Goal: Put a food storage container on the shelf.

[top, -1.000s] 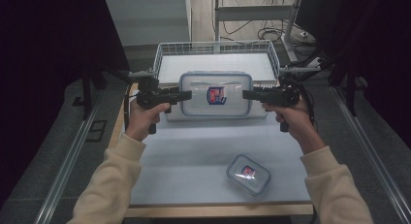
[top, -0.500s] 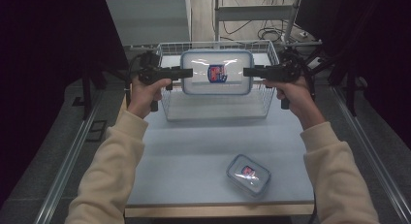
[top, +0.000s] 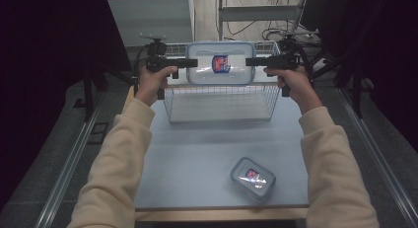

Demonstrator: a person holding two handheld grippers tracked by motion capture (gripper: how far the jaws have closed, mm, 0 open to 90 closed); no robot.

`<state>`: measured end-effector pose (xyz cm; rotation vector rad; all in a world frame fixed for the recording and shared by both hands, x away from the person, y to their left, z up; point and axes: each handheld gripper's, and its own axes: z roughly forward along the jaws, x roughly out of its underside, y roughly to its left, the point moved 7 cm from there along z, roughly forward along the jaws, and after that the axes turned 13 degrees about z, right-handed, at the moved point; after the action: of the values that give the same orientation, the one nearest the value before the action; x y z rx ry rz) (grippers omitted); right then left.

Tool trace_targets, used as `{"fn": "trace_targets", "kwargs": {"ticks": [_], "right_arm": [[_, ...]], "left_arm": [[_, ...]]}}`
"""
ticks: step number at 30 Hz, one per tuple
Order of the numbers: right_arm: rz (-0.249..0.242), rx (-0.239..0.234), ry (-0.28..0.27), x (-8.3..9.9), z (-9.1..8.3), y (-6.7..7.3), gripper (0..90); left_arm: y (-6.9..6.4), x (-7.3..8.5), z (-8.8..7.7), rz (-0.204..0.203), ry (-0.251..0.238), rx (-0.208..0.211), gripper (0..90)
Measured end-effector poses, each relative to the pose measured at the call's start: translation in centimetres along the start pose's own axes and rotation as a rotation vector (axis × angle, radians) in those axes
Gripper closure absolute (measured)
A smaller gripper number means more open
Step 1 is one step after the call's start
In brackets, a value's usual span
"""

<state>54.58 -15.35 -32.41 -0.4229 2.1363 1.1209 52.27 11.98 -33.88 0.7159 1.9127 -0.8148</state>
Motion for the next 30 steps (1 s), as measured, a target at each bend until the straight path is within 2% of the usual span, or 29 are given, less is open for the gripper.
{"fn": "trace_targets", "kwargs": {"ticks": [5, 13, 17, 19, 20, 22, 24, 26, 29, 30], "right_arm": [[0.041, 0.013, 0.003, -0.8, 0.5, -0.6, 48.5], [0.106, 0.026, 0.008, -1.7, 1.5, -1.2, 46.6], [0.150, 0.055, -0.005, -2.1, 2.0, -1.8, 44.8], [0.187, 0.070, -0.022, -2.4, 2.3, -2.1, 44.0], [0.197, 0.087, -0.028, -2.5, 2.5, -2.3, 43.6], [0.210, 0.126, -0.033, -2.6, 2.9, -2.6, 44.2], [0.208, 0.166, -0.042, -2.5, 3.5, -2.6, 39.9], [0.215, 0.179, -0.075, -2.6, 3.7, -2.5, 39.5], [0.178, 0.186, -0.084, -2.2, 3.3, -2.1, 37.1], [0.171, 0.188, -0.093, -2.2, 3.1, -2.0, 36.7]], "left_arm": [[0.8, -0.2, 0.4, -0.053, -0.015, 0.017, 48.5], [2.2, -0.5, 1.2, -0.143, -0.053, 0.012, 46.5], [2.9, -0.6, 1.9, -0.202, -0.070, 0.007, 44.0], [3.4, -0.5, 2.3, -0.227, -0.074, 0.008, 42.1], [3.7, -0.4, 2.5, -0.242, -0.075, -0.003, 41.3], [4.2, -0.3, 2.9, -0.241, -0.063, -0.033, 40.1], [4.3, -0.2, 3.1, -0.246, -0.059, -0.027, 37.6], [4.3, -0.3, 3.2, -0.227, -0.060, -0.074, 32.8], [4.5, -0.4, 2.8, -0.211, -0.065, -0.107, 26.2], [4.5, -0.5, 2.4, -0.201, -0.080, -0.122, 25.5]]}}
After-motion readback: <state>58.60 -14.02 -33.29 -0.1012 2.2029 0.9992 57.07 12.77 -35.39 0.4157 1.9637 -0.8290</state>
